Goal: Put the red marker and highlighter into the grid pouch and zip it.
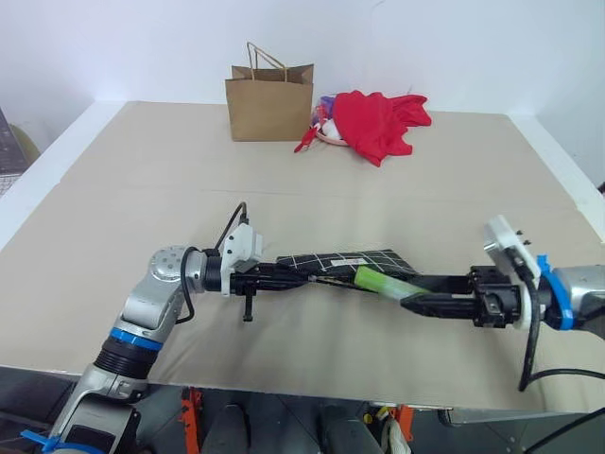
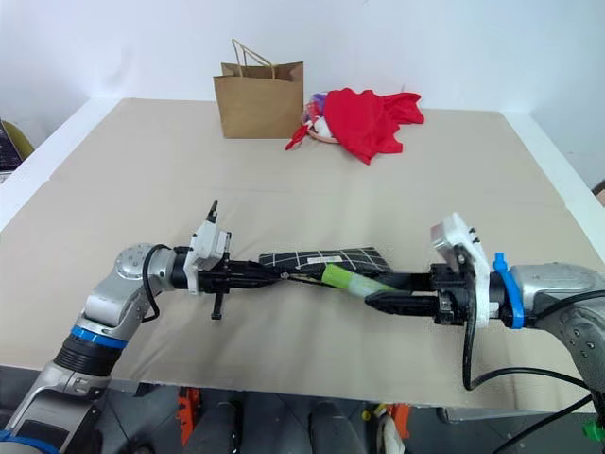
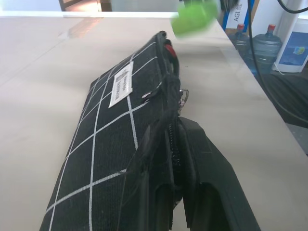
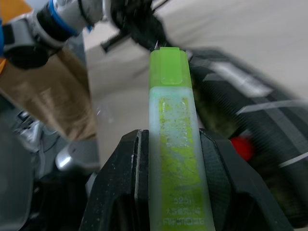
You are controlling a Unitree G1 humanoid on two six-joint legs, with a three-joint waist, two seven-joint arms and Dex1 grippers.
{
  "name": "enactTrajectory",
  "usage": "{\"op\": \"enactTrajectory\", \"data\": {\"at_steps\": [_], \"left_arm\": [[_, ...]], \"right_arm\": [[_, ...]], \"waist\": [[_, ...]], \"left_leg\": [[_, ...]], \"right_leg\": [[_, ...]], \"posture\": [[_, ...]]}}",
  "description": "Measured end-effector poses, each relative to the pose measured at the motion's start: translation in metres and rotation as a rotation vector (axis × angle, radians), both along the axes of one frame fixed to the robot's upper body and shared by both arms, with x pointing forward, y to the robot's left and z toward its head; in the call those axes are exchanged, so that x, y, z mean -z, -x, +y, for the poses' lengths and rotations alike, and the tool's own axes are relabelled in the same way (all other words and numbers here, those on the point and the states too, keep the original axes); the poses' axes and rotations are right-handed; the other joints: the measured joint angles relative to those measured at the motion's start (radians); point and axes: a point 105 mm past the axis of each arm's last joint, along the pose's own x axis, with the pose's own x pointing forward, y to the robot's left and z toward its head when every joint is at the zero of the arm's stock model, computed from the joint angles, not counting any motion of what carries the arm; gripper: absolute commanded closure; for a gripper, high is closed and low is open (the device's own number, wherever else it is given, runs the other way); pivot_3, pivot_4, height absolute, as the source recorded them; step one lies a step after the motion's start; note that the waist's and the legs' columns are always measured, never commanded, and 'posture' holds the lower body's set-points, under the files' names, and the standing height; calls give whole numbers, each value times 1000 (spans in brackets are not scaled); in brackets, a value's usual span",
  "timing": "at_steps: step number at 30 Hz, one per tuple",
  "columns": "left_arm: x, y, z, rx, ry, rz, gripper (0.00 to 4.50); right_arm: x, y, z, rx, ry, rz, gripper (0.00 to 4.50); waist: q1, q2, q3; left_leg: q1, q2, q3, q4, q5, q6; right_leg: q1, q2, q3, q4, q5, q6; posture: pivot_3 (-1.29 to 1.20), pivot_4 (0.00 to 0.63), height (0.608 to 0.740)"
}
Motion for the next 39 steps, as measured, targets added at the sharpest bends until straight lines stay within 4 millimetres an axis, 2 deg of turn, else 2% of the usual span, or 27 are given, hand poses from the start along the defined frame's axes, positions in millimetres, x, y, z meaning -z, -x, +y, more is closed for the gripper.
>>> {"op": "enactTrajectory", "data": {"at_steps": [20, 22, 29, 30, 31, 32, 35, 38, 39], "left_arm": [[1, 3, 0, -10, 3, -3, 4500], [2, 3, -1, -9, 3, -2, 4500], [2, 5, -4, -2, 5, 5, 4500], [2, 5, -4, -2, 6, 5, 4500], [2, 5, -4, -3, 6, 5, 4500], [2, 5, -4, -3, 6, 5, 4500], [2, 4, -4, -4, 5, 6, 4500], [2, 4, -4, -5, 4, 5, 4500], [1, 4, -4, -3, 5, 2, 4500]], "right_arm": [[16, -24, -9, 58, 108, -13, 3378], [21, -27, -7, 64, 113, -7, 3378], [18, -44, 8, 83, 93, -58, 3378], [18, -46, 10, 87, 90, -62, 2364], [18, -47, 11, 93, 87, -61, 2081], [19, -47, 11, 95, 85, -53, 1493], [19, -43, 12, 76, 84, -36, 123], [18, -35, 8, 31, 105, -21, 52], [15, -23, 5, -22, 82, 7, 52]], "waist": [[-1, 0, 0], [-2, 0, 0], [-3, 0, 0], [-3, -1, 0], [-3, -1, 0], [-3, -1, 0], [-2, -1, 0], [-2, -1, 1], [-2, -1, 1]], "left_leg": [[0, 0, 0, 0, 0, 0], [0, 0, 0, 0, 0, 0], [0, 0, 0, 0, 0, 0], [0, 0, 0, 0, 0, 0], [0, 0, 0, -1, 0, 0], [-1, 0, 0, -1, 0, 0], [-1, 0, 0, -1, 0, 0], [-1, 0, 0, -1, 0, 0], [-1, 0, 0, 0, 0, 0]], "right_leg": [[-1, 0, 0, 0, 0, 0], [-1, 0, 0, 0, 0, 0], [-1, 0, 0, 0, 0, 0], [-1, 0, 0, 0, 0, 0], [-1, 0, 0, 0, 0, 0], [-1, 0, 0, 0, 0, 0], [-1, 0, 0, 0, 0, 0], [-1, 0, 0, 0, 0, 0], [-1, 0, 0, 0, 0, 0]], "posture": [[0, 150, 740], [0, 150, 740], [0, 150, 740], [0, 150, 740], [0, 150, 740], [0, 150, 740], [0, 150, 740], [0, 150, 740], [0, 150, 740]]}}
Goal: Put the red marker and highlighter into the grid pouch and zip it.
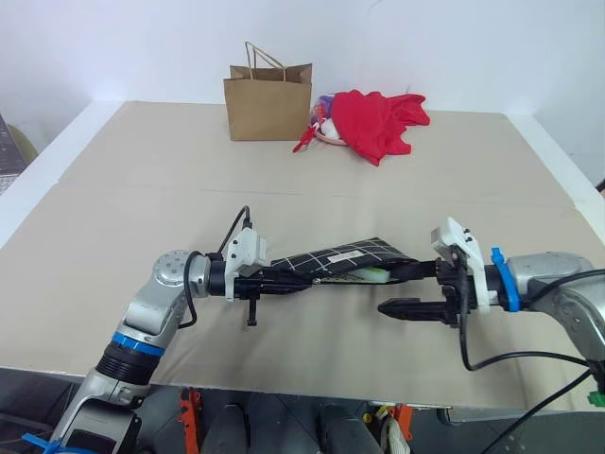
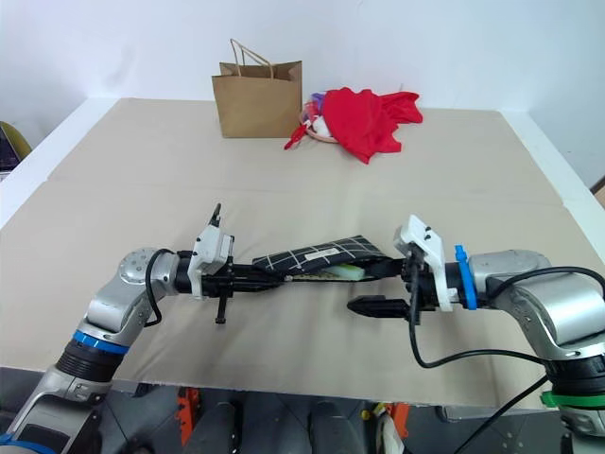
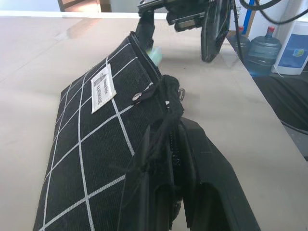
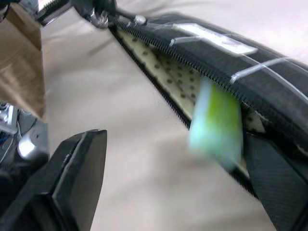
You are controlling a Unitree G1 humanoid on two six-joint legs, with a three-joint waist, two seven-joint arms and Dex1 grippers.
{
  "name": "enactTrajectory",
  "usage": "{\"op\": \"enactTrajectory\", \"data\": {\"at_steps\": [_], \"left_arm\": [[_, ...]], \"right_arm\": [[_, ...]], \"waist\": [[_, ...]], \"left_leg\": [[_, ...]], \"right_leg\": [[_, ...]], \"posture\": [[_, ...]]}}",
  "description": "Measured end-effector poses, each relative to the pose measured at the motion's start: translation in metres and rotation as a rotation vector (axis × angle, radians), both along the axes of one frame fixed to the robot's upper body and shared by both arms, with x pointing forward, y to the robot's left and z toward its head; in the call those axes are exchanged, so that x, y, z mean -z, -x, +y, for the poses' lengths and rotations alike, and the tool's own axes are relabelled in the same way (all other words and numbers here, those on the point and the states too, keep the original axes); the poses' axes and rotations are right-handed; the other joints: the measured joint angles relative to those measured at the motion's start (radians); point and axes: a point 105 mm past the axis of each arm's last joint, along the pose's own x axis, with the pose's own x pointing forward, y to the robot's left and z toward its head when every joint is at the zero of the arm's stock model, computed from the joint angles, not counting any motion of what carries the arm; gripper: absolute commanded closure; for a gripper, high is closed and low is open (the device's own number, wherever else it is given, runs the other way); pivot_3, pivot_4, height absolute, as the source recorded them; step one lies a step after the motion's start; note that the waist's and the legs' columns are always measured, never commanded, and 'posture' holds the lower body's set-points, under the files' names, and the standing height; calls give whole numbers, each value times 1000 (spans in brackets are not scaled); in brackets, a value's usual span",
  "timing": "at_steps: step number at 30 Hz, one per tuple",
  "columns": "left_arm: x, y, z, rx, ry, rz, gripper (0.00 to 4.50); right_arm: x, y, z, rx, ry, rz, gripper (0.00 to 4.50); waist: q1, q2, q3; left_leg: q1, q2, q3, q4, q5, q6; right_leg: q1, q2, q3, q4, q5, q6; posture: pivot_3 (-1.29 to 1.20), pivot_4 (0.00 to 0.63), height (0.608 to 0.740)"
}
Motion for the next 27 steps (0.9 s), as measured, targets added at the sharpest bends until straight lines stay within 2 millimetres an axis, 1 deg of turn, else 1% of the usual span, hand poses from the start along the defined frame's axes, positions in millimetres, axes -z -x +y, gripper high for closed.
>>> {"op": "enactTrajectory", "data": {"at_steps": [1, 2, 3, 4, 5, 6, 8, 10, 11, 12, 13, 14, 16, 19, 21, 26, 27], "left_arm": [[0, -1, 2, -5, -6, 0, 4500], [-1, -2, 4, -12, -4, -1, 4500], [-1, -2, 4, -12, -4, -1, 4500], [-1, -2, 4, -13, -4, -1, 4500], [0, -4, 5, -17, -4, 3, 4500], [0, -4, 5, -17, -3, 5, 4500], [0, -4, 5, -18, -3, 6, 4500], [0, -4, 5, -13, 0, 8, 4500], [0, -4, 6, -13, -5, 13, 4500], [0, -4, 5, -11, -4, 15, 4500], [0, -3, 6, -7, -5, 21, 4500], [0, -3, 6, -5, -5, 22, 4500], [-1, -2, 5, 3, -3, 23, 4500], [-2, -1, 4, 5, -1, 20, 4500], [-2, -1, 4, 4, 1, 17, 4500], [-3, -1, 3, -3, 2, 14, 4500], [-3, -2, 3, -3, 2, 13, 4500]], "right_arm": [[-4, 6, 0, -35, -11, 12, 52], [-22, 19, 5, -126, -81, 4, 52], [-28, 22, 7, -149, -97, -5, 52], [-31, 23, 8, -160, -106, -11, 52], [-45, 24, 17, -195, -165, -49, 52], [-49, 23, 22, -208, -192, -71, 52], [-54, 19, 29, -213, -227, -100, 52], [-60, 12, 43, -215, -275, -152, 52], [-56, 1, 53, -198, -261, -209, 52], [-53, -2, 56, -191, -259, -218, 52], [-40, -14, 65, -155, -240, -235, 52], [-37, -17, 67, -145, -239, -237, 52], [-22, -27, 78, -122, -216, -249, 52], [-19, -28, 93, -156, -233, -287, 52], [-16, -26, 103, -192, -239, -298, 52], [-8, -21, 114, -257, -219, -319, 52], [-7, -20, 115, -265, -219, -320, 282]], "waist": [[1, 0, 0], [1, 0, 0], [1, 0, 0], [0, 0, 0], [-3, -1, 1], [-5, -2, 1], [-6, -2, 1], [-5, -2, 1], [-6, -3, 1], [-5, -4, 1], [-5, -4, 1], [-5, -4, 1], [-2, -4, 1], [-2, -4, 1], [-1, -4, 1], [-1, -4, 1], [-1, -4, 1]], "left_leg": [[0, 0, 0, 0, 0, 0], [0, 0, 0, 0, 0, 0], [1, 0, 0, 0, 0, 0], [1, 0, 0, 0, 0, 0], [1, 0, 0, 0, 0, 0], [1, 0, 0, 0, 0, 0], [1, 0, 0, 0, 0, 0], [1, 0, 0, 0, 0, 0], [1, 0, 0, 0, 0, 0], [1, 0, 0, 0, 0, 0], [0, 0, 0, 0, 0, 0], [0, 0, 0, 0, 0, 0], [-4, 0, 0, 0, 0, 0], [-6, 0, -1, 0, 0, 0], [-6, 0, -1, 0, 0, 0], [-6, 0, -1, 0, 1, -1], [-6, 0, -1, 0, 1, -1]], "right_leg": [[0, 0, 0, 0, 0, 0], [0, 0, 0, 0, 0, 0], [1, 0, 0, 0, 0, 0], [1, 0, 0, 0, 0, 0], [1, 0, 0, 0, 0, 0], [1, 0, 0, 0, 1, 0], [1, 0, 0, 0, 1, -1], [0, 0, 0, 0, 2, 0], [0, 0, 0, 0, 2, 0], [0, 1, 0, 0, 2, 0], [-1, 0, 0, 0, 1, 0], [-1, 0, 0, 0, 1, 0], [-5, 0, 0, 0, 1, 0], [-7, 0, -1, 1, 4, -5], [-7, 0, -1, 1, 4, -5], [-7, 0, -1, 1, 3, -4], [-7, 1, -1, 1, 3, -3]], "posture": [[0, 150, 740], [0, 150, 740], [0, 150, 740], [0, 150, 740], [0, 150, 740], [0, 150, 740], [0, 150, 740], [0, 150, 740], [0, 150, 740], [0, 150, 740], [0, 150, 740], [0, 150, 740], [0, 150, 740], [0, 150, 740], [0, 150, 740], [0, 150, 740], [0, 150, 740]]}}
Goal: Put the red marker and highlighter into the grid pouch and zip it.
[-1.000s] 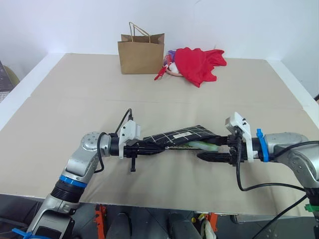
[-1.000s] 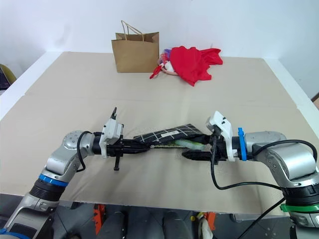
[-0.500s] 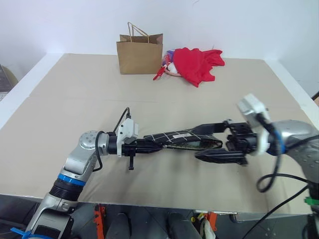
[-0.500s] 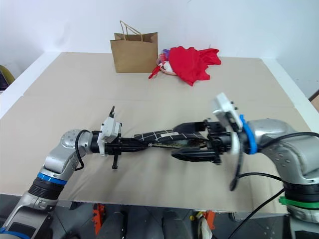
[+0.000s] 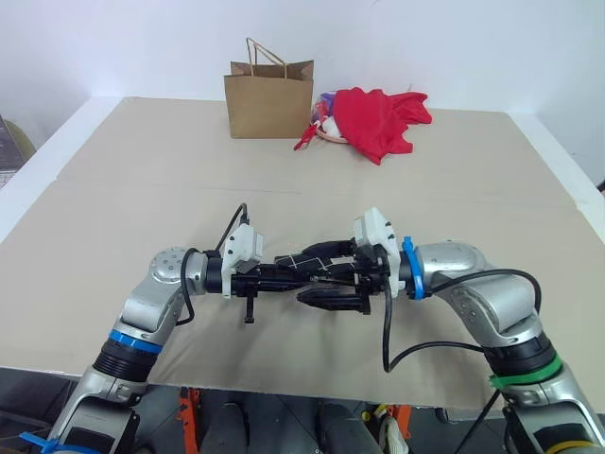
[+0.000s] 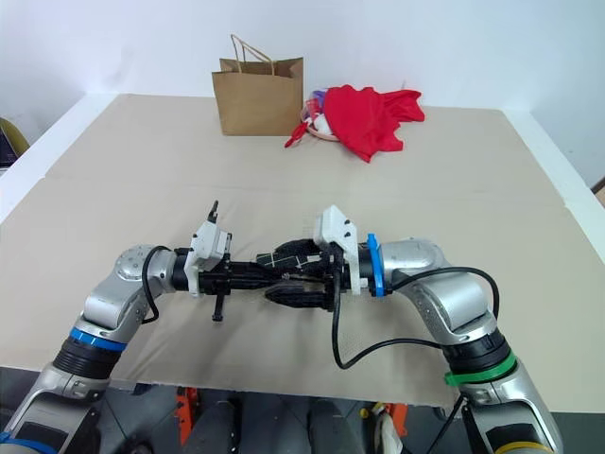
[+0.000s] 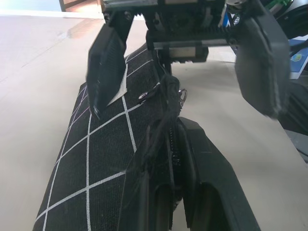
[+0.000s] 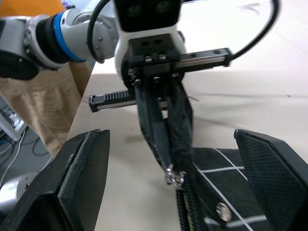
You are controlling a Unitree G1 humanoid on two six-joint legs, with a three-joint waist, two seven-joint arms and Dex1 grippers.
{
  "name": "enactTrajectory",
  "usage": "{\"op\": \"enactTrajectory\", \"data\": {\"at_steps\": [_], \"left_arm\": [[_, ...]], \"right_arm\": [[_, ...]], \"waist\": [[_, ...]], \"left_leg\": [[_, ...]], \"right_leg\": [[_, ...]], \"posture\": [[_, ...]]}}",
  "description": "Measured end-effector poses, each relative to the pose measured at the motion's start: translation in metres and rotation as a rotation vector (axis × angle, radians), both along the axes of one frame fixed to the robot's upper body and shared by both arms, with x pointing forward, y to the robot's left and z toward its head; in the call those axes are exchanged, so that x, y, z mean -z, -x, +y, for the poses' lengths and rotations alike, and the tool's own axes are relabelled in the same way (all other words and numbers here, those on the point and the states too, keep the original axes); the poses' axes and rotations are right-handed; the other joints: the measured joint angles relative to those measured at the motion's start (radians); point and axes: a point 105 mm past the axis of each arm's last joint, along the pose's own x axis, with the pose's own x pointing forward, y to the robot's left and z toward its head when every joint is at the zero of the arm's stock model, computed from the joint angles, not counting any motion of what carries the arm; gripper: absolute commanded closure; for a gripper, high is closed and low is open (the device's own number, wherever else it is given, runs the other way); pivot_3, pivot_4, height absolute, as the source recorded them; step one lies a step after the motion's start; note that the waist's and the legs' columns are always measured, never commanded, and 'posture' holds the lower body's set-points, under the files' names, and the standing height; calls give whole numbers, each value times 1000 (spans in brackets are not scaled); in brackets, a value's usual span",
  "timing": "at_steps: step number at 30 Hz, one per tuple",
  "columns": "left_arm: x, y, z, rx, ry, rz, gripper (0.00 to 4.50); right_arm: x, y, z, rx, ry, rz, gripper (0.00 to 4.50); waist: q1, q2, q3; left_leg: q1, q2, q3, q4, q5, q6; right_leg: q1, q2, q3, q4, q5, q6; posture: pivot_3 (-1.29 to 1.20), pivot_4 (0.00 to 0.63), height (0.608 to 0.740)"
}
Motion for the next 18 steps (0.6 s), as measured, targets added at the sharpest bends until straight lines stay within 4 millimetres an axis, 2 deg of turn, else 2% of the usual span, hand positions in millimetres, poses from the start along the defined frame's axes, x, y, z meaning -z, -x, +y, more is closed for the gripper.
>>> {"op": "enactTrajectory", "data": {"at_steps": [2, 5, 8, 18], "left_arm": [[0, 0, 0, -1, 0, -1, 4500], [0, 0, 0, -5, 0, -1, 4500], [2, -1, 1, -15, -4, 1, 4500], [1, 1, 0, -17, -4, -11, 4500]], "right_arm": [[3, -2, 2, 2, -1, 3, 854], [6, -6, 3, 12, -16, 18, 2428], [5, -8, 3, 17, -23, 25, 3584], [4, -7, 0, 9, -43, 77, 3678]], "waist": [[0, 0, 0], [0, 0, 0], [0, 0, 0], [0, 0, 0]], "left_leg": [[0, 0, 0, 0, 0, 0], [0, 0, 0, 0, 1, -1], [0, 0, 0, 0, 1, -1], [0, 0, 0, 0, 1, -1]], "right_leg": [[0, 0, 0, 0, 0, 1], [0, 0, 0, 0, 0, 2], [0, 0, 0, 0, 1, 0], [0, 0, 0, 0, 1, 0]], "posture": [[0, 150, 740], [0, 150, 740], [0, 150, 740], [0, 150, 740]]}}
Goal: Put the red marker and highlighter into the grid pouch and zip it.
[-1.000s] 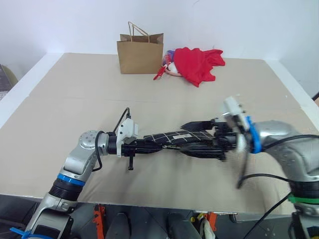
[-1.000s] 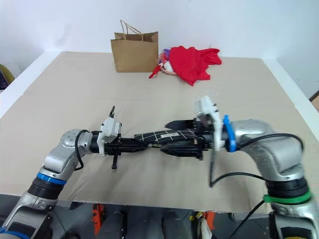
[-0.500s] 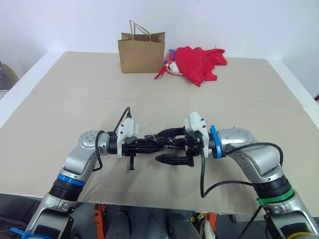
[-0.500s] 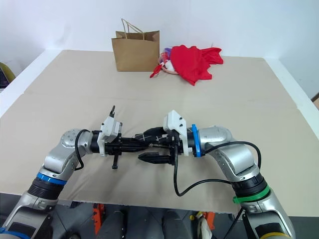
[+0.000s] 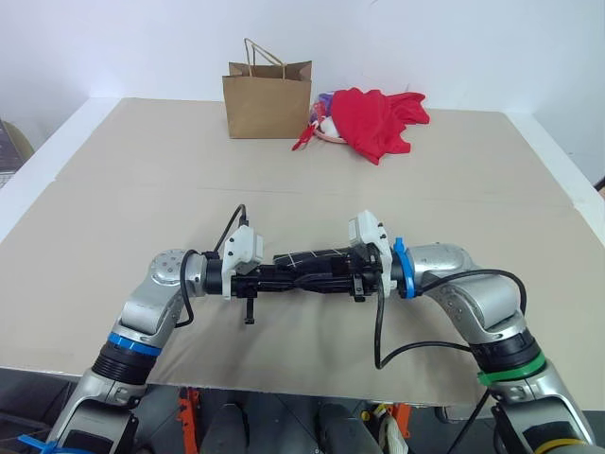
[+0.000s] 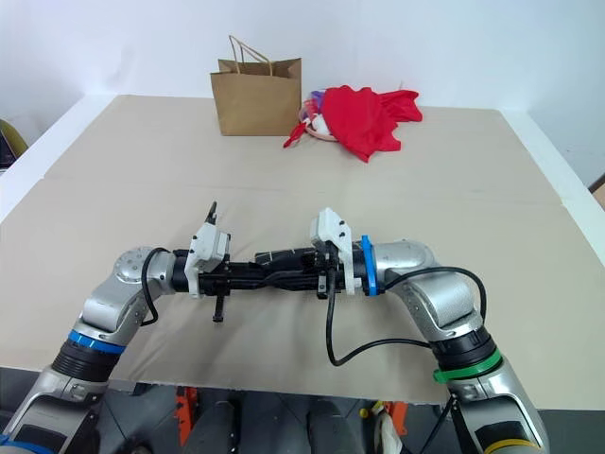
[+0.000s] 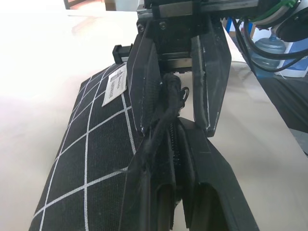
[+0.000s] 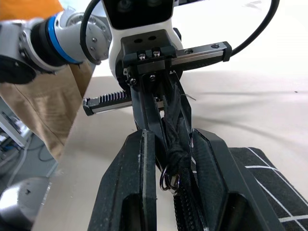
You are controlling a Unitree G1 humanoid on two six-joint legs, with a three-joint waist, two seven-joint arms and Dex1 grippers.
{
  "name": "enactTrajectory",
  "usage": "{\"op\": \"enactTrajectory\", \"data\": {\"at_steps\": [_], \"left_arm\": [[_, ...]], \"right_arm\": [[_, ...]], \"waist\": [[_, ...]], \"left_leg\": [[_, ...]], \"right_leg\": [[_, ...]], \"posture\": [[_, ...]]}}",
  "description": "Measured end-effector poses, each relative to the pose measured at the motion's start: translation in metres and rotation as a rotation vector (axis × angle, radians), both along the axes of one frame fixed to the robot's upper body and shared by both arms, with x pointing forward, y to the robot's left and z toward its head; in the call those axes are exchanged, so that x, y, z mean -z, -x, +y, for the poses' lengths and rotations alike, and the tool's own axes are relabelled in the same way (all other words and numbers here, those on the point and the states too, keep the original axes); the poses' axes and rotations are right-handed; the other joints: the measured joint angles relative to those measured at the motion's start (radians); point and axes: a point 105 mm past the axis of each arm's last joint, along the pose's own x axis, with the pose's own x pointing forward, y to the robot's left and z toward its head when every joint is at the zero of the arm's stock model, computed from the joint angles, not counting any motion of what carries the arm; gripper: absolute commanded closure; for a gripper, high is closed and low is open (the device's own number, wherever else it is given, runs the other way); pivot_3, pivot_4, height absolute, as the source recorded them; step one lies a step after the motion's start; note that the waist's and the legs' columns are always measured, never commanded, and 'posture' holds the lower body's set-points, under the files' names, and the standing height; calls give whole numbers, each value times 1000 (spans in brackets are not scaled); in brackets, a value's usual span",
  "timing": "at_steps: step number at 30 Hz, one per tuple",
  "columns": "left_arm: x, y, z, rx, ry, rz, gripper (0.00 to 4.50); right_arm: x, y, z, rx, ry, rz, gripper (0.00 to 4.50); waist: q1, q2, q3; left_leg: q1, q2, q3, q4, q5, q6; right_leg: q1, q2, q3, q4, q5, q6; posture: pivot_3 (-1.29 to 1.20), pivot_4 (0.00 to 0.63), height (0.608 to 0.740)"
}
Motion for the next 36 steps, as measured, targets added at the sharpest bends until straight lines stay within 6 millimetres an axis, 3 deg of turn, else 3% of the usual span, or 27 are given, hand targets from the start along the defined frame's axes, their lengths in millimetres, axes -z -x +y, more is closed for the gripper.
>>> {"op": "enactTrajectory", "data": {"at_steps": [2, 3, 5, 16, 18, 20, 22, 23, 36], "left_arm": [[0, 0, -1, 4, 1, 0, 4500], [0, 1, -1, 6, 2, 1, 4500], [1, 1, 0, 6, -3, 1, 4500], [1, 1, 0, 8, -5, 1, 4500], [1, 1, 0, 7, -5, 1, 4500], [1, 1, 0, 7, -4, 1, 4500], [1, 0, 0, 4, -6, 0, 4500], [1, 0, 0, 3, -7, 0, 4500], [1, 0, 0, 1, -11, -2, 4500]], "right_arm": [[0, 0, -1, 0, -4, 19, 3678], [-1, 1, -1, -2, -6, 33, 2669], [-6, 0, -3, -6, -20, 35, 1866], [-12, 0, -4, -12, -27, 2, 1866], [-11, 0, -4, -17, -26, 2, 2395], [-11, 0, -4, -18, -25, -3, 3155], [-10, -2, -5, -16, -20, -11, 4216], [-10, -2, -5, -18, -18, -15, 4401], [-10, -3, -7, -32, -21, -33, 4401]], "waist": [[0, 0, 0], [0, 0, 0], [0, 0, 0], [0, 0, 0], [0, 0, 0], [0, 0, 0], [0, 0, 0], [0, 0, 0], [0, 0, 0]], "left_leg": [[0, 0, 0, 0, 0, 0], [0, 0, 0, 0, 0, 0], [0, 0, 0, 0, 0, 0], [0, 0, 0, 0, 0, 0], [0, 0, 0, 0, 0, 0], [0, 0, 0, 0, 0, 0], [0, 0, 0, 0, 0, 0], [0, 0, 0, 0, 0, 0], [0, 0, 0, 0, 0, 0]], "right_leg": [[0, 0, 0, 0, 0, 0], [0, 0, 0, 0, 0, 0], [0, 0, 0, 0, 0, 0], [0, 0, 0, 0, 0, 0], [0, 0, 0, 0, 0, 0], [0, 0, 0, 0, 0, 0], [0, 0, 0, 0, 0, 0], [0, 0, 0, 0, 0, 0], [0, 0, 0, 0, 0, 0]], "posture": [[0, 150, 740], [0, 150, 740], [0, 150, 740], [0, 150, 740], [0, 150, 740], [0, 150, 740], [0, 150, 740], [0, 150, 740], [0, 150, 740]]}}
